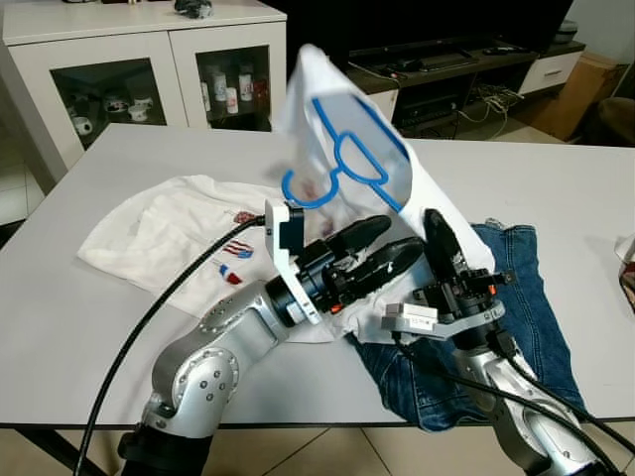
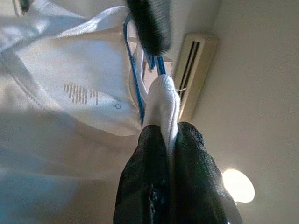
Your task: Hang hanger
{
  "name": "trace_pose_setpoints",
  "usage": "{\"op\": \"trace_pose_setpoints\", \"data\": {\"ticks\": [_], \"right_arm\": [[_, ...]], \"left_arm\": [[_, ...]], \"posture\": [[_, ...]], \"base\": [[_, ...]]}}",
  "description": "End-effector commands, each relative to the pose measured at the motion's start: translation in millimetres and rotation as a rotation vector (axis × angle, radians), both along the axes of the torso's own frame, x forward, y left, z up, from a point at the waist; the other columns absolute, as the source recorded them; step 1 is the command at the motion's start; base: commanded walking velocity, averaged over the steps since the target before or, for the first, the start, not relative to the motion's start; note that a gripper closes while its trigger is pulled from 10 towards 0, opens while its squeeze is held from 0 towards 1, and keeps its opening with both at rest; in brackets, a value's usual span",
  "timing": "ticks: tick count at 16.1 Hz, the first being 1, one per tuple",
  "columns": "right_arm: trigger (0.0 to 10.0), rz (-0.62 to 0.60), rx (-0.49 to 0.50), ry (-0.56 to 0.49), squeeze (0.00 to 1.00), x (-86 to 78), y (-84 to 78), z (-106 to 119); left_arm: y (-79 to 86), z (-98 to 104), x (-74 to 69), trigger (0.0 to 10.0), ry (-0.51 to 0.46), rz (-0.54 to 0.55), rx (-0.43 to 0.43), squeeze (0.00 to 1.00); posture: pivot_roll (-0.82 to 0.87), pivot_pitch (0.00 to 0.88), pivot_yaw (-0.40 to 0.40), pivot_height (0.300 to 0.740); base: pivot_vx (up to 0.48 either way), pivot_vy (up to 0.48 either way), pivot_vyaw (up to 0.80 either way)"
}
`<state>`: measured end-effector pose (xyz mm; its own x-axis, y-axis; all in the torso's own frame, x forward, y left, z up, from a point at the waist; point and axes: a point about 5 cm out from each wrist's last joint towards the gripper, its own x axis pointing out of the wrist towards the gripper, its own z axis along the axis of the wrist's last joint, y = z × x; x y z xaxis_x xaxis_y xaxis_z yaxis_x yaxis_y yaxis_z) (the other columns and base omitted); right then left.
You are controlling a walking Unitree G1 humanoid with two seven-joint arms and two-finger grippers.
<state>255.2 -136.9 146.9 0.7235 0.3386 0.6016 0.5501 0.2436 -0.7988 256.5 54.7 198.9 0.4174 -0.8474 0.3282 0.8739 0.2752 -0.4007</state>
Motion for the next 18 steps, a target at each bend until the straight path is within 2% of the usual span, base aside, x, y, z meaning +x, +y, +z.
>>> {"op": "trace_pose_setpoints", "data": {"ticks": [1, 3, 5, 7, 11, 13, 18], "right_arm": [[10.0, 0.008, 0.01, -0.044, 0.0, -0.1, 1.0, 7], [10.0, 0.026, -0.006, -0.055, 0.0, -1.4, 2.5, 6], [10.0, 0.037, -0.044, -0.032, 0.0, -2.8, 4.5, -4], [10.0, 0.044, -0.055, -0.024, 0.0, -3.2, 5.0, -7], [10.0, 0.084, -0.062, -0.068, 0.0, -5.8, 7.9, -3], [10.0, 0.1, -0.057, -0.12, 0.0, -9.2, 10.0, 2], [10.0, 0.128, -0.064, -0.128, 0.0, -10.9, 12.1, 1]], "left_arm": [[-1.0, 3, 0.2, 10.0, -0.015, 0.001, 0.019, 0.0], [1.0, 5, 3.5, 10.0, -0.004, 0.033, 0.0, 0.0], [2.0, 15, 9.5, 10.0, 0.011, 0.058, -0.08, 0.0], [2.6, 18, 10.6, 10.0, 0.009, 0.058, -0.099, 0.0], [2.8, 15, 15.8, 10.0, 0.031, 0.105, -0.099, 0.0], [2.2, 9, 21.7, 10.0, 0.062, 0.156, -0.07, 0.0], [1.6, 13, 26.1, 10.0, 0.062, 0.195, -0.099, 0.0]], "posture": [[0.06, 0.032, -0.037, 0.74], [0.06, 0.031, -0.037, 0.74], [0.06, 0.03, -0.042, 0.74], [0.07, 0.027, -0.044, 0.74], [0.07, 0.022, -0.049, 0.74], [0.07, 0.02, -0.054, 0.74], [0.08, 0.025, -0.058, 0.74]], "base": [[0.0, 0.0, 0.0], [0.0, 0.0, 0.0], [0.0, 0.0, 0.0], [0.0, 0.0, 0.0], [0.0, 0.0, 0.0], [0.0, 0.0, 0.0], [0.0, 0.0, 0.0]]}}
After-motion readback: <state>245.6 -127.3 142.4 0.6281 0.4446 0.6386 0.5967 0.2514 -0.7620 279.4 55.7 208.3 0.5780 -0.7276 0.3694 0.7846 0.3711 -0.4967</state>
